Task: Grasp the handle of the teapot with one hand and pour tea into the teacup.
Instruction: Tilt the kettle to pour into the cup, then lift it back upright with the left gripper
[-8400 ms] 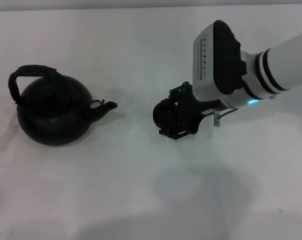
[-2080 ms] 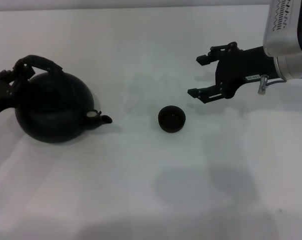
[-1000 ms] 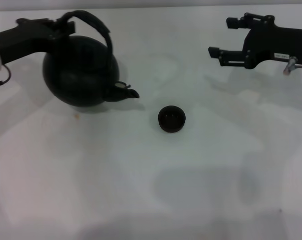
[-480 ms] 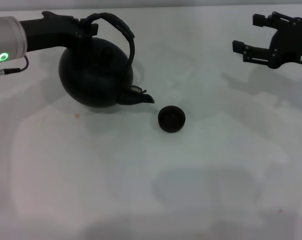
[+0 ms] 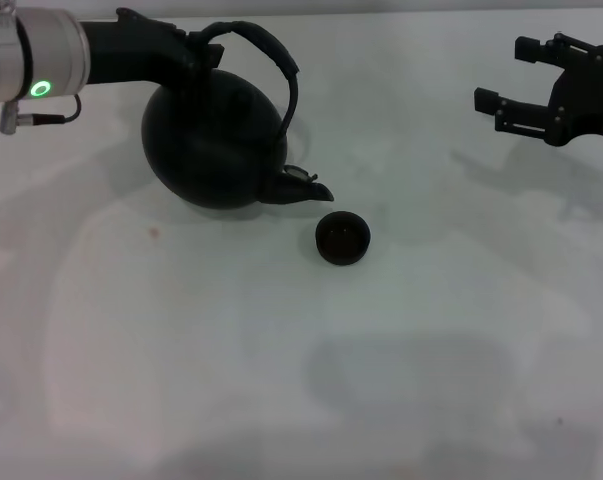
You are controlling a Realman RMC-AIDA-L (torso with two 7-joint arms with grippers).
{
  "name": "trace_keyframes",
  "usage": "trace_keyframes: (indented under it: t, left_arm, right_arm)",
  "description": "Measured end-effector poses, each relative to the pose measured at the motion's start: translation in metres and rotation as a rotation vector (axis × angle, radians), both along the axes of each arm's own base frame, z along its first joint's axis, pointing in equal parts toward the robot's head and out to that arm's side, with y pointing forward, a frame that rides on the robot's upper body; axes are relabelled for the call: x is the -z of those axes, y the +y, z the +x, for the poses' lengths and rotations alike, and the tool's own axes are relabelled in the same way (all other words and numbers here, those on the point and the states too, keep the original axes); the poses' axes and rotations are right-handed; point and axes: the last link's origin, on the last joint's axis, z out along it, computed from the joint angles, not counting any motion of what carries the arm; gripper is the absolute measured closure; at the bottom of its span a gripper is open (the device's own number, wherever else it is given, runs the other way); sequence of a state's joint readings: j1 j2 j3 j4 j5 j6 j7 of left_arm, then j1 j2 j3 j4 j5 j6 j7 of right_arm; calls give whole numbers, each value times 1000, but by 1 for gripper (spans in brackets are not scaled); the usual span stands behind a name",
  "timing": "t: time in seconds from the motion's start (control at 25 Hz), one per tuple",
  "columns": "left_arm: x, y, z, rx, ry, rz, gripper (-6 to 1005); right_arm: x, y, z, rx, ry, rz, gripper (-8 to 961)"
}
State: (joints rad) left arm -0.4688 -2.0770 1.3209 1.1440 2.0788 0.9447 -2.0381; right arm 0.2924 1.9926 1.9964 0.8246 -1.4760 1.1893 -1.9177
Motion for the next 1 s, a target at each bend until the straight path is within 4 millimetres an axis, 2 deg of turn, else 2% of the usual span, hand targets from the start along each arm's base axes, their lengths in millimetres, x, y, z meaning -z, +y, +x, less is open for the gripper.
trace_keyframes:
  t: [0.64, 1.0]
  left_arm:
    - [1, 7, 18, -1, 108, -2, 837]
    - [14, 8, 36, 31, 200, -59, 839]
  right_arm:
    - [0, 1, -3, -19, -1, -1, 109]
    - [0, 1, -3, -18, 0, -1, 109]
